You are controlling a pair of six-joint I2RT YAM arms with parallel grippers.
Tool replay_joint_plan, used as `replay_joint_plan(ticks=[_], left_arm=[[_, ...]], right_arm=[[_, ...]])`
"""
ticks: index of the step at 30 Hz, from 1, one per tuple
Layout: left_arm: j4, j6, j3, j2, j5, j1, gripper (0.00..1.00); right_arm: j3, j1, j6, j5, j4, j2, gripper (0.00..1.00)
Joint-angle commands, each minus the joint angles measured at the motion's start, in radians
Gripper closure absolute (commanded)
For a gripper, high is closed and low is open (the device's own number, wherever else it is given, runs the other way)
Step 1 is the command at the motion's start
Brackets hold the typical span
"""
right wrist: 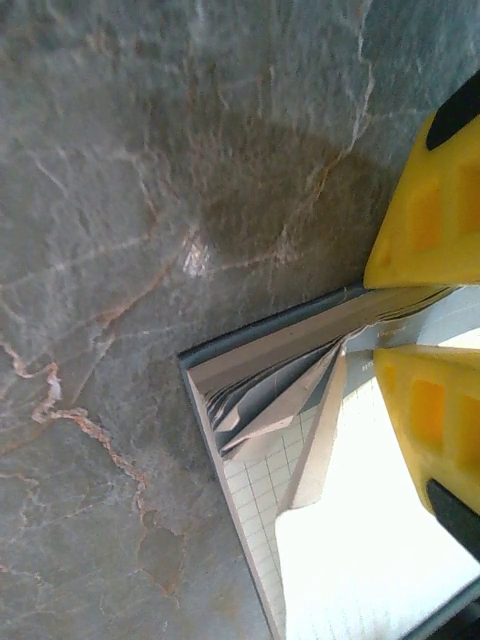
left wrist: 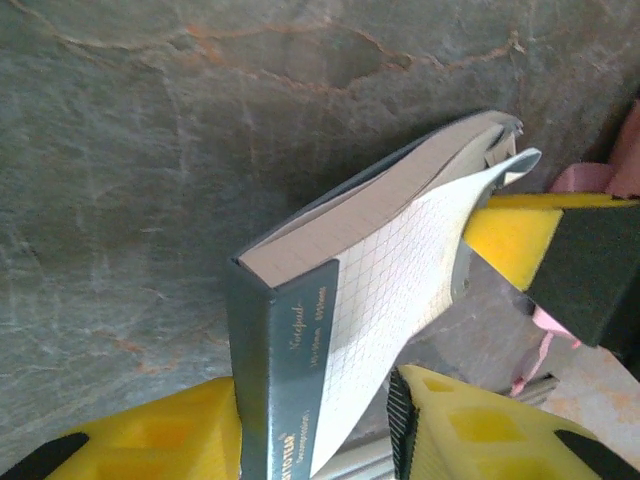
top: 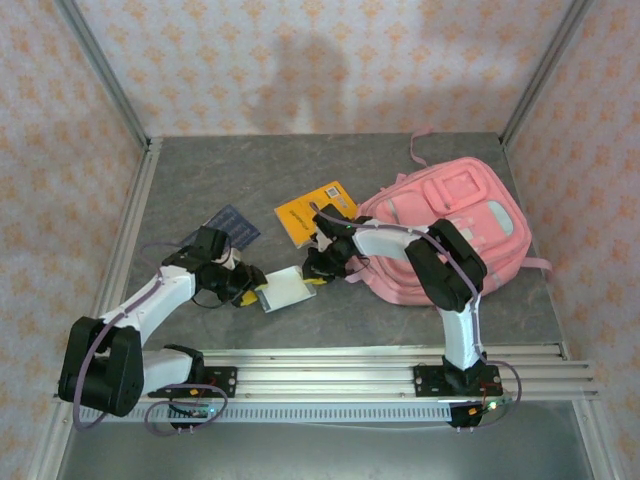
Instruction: Pack books, pencil case, and school supplies into a backpack
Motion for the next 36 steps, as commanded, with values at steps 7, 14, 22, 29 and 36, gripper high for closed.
replay_joint_plan(ticks=[7, 14, 22, 29, 36], left_arm=[[0.193, -0.004, 0.084, -0.044, 0.195, -0.043, 0.59], [0.091, 0.065, 0.09, -0.017, 0.1, -0.045, 0.52], [0.029, 0.096, 0.081, 0.048, 0.045, -0.048, 0.51], [0.005, 0.113, 0.109, 0.071, -0.003, -0.048, 0.84], [-0.128, 0.121, 0.173, -0.001, -0.158, -0.048, 1.0]], right_arm=[[-0.03, 0.026, -0.012, 0.021, -0.058, 0.038, 0.81], [-0.012, 0.025, -0.015, 0.03, -0.078, 0.04, 0.8], [-0.002, 0.025, -0.002, 0.029, -0.063, 0.053, 0.8], [0.002, 0.025, 0.007, 0.042, -0.06, 0.042, 0.8], [0.101, -0.007, -0.095, 0.235, -0.274, -0.153, 0.63]])
